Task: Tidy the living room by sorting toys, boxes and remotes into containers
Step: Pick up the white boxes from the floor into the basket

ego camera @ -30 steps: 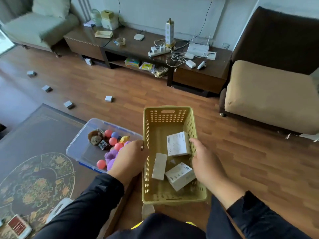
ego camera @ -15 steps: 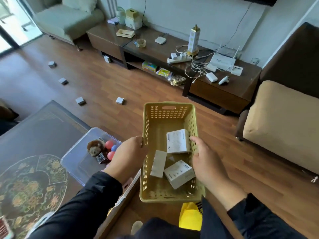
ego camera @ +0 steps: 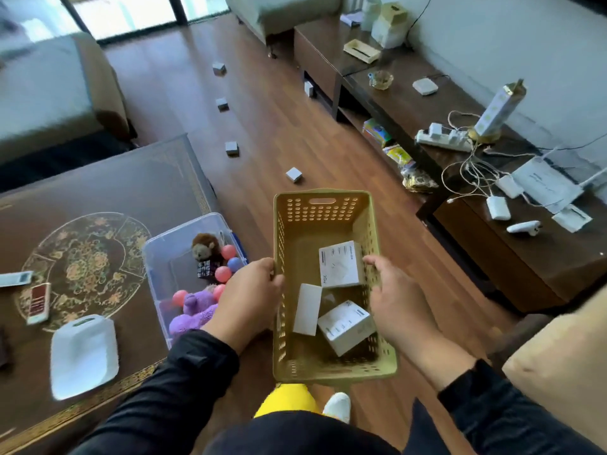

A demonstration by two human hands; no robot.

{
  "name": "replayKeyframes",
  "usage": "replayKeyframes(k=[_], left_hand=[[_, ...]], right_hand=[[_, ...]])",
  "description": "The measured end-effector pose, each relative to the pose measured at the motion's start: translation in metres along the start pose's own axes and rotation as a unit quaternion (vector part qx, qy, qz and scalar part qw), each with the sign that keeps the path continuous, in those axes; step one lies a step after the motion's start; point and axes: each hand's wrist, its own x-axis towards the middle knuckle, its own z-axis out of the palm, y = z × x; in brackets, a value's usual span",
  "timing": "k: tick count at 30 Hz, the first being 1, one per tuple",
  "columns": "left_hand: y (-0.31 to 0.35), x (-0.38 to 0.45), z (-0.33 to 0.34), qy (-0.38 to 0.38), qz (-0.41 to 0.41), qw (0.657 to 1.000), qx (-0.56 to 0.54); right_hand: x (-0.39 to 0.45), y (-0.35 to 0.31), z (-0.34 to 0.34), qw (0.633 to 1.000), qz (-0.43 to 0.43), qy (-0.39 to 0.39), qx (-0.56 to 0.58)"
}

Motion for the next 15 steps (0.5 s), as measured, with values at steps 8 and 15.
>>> replayKeyframes(k=[8,15], left_hand=[[0.03,0.062,-0.025,0.042,-0.034,0.998,-0.022],[0.078,0.116,-0.042,0.05,-0.021,0.998,-0.01]], right_hand=[[0.083,-0.023,-0.014,0.999,-0.048,-0.013,0.001],[0.142,-0.027,-0.037,0.999,-0.043,0.032,0.007]])
